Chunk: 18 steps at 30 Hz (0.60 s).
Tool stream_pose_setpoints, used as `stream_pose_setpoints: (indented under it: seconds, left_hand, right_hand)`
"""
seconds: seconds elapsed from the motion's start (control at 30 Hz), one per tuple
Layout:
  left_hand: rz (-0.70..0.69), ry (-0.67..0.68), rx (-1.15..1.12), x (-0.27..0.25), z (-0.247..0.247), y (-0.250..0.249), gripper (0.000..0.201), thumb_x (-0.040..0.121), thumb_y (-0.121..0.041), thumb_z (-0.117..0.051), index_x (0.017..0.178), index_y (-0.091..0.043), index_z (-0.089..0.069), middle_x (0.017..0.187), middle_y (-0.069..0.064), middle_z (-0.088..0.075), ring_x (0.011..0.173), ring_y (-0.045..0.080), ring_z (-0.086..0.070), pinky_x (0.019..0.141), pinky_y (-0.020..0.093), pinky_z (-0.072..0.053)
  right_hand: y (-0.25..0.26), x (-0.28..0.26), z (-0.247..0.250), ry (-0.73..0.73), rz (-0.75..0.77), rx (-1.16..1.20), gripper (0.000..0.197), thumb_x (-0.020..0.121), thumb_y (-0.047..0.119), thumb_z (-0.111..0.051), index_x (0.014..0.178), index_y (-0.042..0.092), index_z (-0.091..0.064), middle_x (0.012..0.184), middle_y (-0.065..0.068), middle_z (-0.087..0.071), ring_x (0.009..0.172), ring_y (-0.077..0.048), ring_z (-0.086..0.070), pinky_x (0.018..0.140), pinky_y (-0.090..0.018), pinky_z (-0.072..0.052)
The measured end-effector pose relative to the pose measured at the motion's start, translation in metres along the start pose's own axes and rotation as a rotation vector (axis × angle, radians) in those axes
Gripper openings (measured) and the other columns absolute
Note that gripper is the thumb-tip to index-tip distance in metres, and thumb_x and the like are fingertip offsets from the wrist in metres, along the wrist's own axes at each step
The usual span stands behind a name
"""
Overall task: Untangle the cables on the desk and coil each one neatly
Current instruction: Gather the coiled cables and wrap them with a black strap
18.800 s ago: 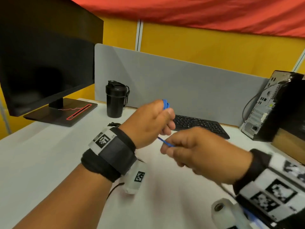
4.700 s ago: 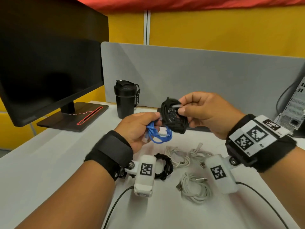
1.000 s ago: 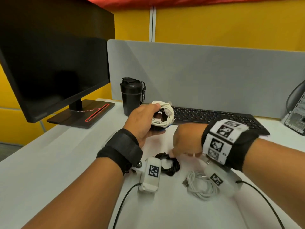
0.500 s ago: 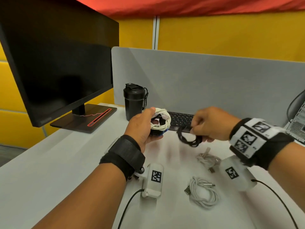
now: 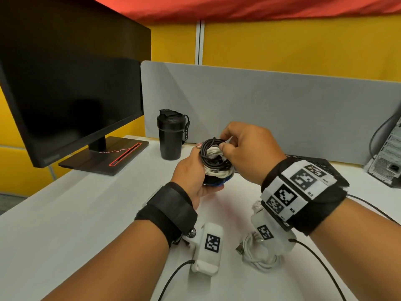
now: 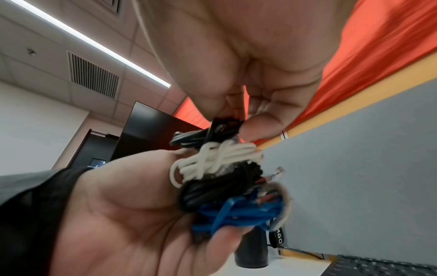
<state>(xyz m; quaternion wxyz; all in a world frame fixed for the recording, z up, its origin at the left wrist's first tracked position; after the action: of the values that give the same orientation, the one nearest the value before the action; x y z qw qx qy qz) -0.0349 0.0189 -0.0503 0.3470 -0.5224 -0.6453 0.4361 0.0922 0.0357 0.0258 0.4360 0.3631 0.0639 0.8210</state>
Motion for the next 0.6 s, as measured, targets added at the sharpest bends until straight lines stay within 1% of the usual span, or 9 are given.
stream_pose_setpoints:
  seconds: [0.1,0.17,0.23,0.3,0.37,0.4,0.5,0.53,0.6]
  left_hand:
    - [0.06,0.017,-0.045,0.001,-0.001,0.001,0.043,0.098,-0.046,-0.041,0.107,-0.017,-0.071,0.096,0.017,-0.077,0.082,0.033,-0.076,0.067,0.041,-0.059]
    - [0.113,0.054,-0.097,0.001,0.0,-0.001,0.055,0.094,-0.058,-0.039,0.103,-0.015,-0.073,0.096,0.017,-0.077,0.078,0.031,-0.076,0.072,0.041,-0.058]
    - [0.114,0.089,-0.063,0.001,0.0,-0.003,0.066,0.086,-0.072,-0.043,0.103,-0.016,-0.075,0.098,0.014,-0.077,0.083,0.03,-0.076,0.082,0.045,-0.056]
    - [0.058,0.102,0.054,-0.001,-0.001,-0.002,0.052,0.082,-0.07,-0.054,0.095,-0.025,-0.077,0.094,0.009,-0.078,0.084,0.026,-0.076,0.079,0.043,-0.057]
    - [0.01,0.092,0.139,-0.003,-0.002,0.0,0.035,0.084,-0.059,-0.06,0.083,-0.028,-0.078,0.089,0.006,-0.078,0.082,0.024,-0.076,0.072,0.039,-0.058]
    - [-0.002,0.089,0.159,-0.003,-0.002,0.0,0.032,0.085,-0.054,-0.061,0.084,-0.027,-0.077,0.089,0.007,-0.078,0.084,0.026,-0.076,0.072,0.04,-0.059]
    - [0.005,0.138,0.174,-0.001,0.0,-0.001,0.038,0.085,-0.05,-0.059,0.105,-0.021,-0.074,0.1,0.01,-0.077,0.093,0.031,-0.075,0.08,0.044,-0.059]
    - [0.008,0.159,0.173,-0.001,0.0,-0.001,0.042,0.083,-0.051,-0.059,0.109,-0.02,-0.072,0.103,0.01,-0.077,0.094,0.032,-0.075,0.082,0.045,-0.059]
    - [0.01,0.183,0.153,-0.001,0.0,-0.001,0.039,0.08,-0.05,-0.061,0.104,-0.022,-0.073,0.103,0.01,-0.077,0.093,0.033,-0.075,0.079,0.043,-0.058]
  right_hand:
    - [0.0,0.0,-0.007,0.001,-0.019,-0.062,0.009,0.087,0.021,-0.061,0.092,0.023,-0.067,0.083,0.0,-0.067,0.079,-0.021,-0.062,0.067,-0.027,-0.051]
    - [-0.001,0.0,-0.01,0.014,-0.047,-0.111,0.011,0.086,0.019,-0.06,0.091,0.023,-0.068,0.086,-0.002,-0.069,0.08,-0.022,-0.062,0.068,-0.027,-0.051]
    - [0.0,-0.002,-0.012,0.027,-0.076,-0.141,0.012,0.086,0.018,-0.059,0.092,0.02,-0.069,0.087,-0.004,-0.069,0.08,-0.024,-0.062,0.069,-0.03,-0.053]
    - [0.002,-0.003,-0.012,0.05,-0.083,-0.169,0.011,0.087,0.017,-0.058,0.093,0.017,-0.068,0.086,-0.006,-0.068,0.079,-0.026,-0.062,0.071,-0.033,-0.054]
    - [0.001,-0.003,-0.008,0.101,-0.076,-0.165,0.012,0.089,0.019,-0.059,0.094,0.015,-0.069,0.086,-0.006,-0.068,0.08,-0.025,-0.063,0.071,-0.034,-0.055]
    - [0.0,-0.002,-0.004,0.136,-0.075,-0.145,0.013,0.09,0.023,-0.06,0.094,0.016,-0.07,0.086,-0.005,-0.069,0.08,-0.022,-0.064,0.07,-0.033,-0.055]
    - [-0.009,-0.004,0.013,0.217,-0.143,0.065,0.019,0.091,0.034,-0.064,0.096,0.018,-0.074,0.084,-0.001,-0.072,0.077,-0.016,-0.069,0.071,-0.031,-0.058]
    - [-0.012,-0.006,0.02,0.215,-0.189,0.176,0.018,0.091,0.033,-0.065,0.098,0.019,-0.074,0.084,-0.001,-0.073,0.076,-0.016,-0.07,0.073,-0.033,-0.06]
    - [-0.021,-0.011,0.036,0.187,-0.277,0.337,0.01,0.091,0.025,-0.066,0.098,0.02,-0.071,0.084,-0.003,-0.072,0.072,-0.014,-0.07,0.066,-0.031,-0.061]
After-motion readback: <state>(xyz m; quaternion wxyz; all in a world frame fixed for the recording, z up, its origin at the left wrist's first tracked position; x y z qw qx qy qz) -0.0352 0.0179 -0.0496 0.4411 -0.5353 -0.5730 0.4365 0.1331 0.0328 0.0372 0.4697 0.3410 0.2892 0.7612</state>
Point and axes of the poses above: each hand's wrist, its own x-axis towards the middle knuckle, its own z-axis out of the back of the hand, y = z × x, the point moved 1 cm from there along x, towards the middle knuckle
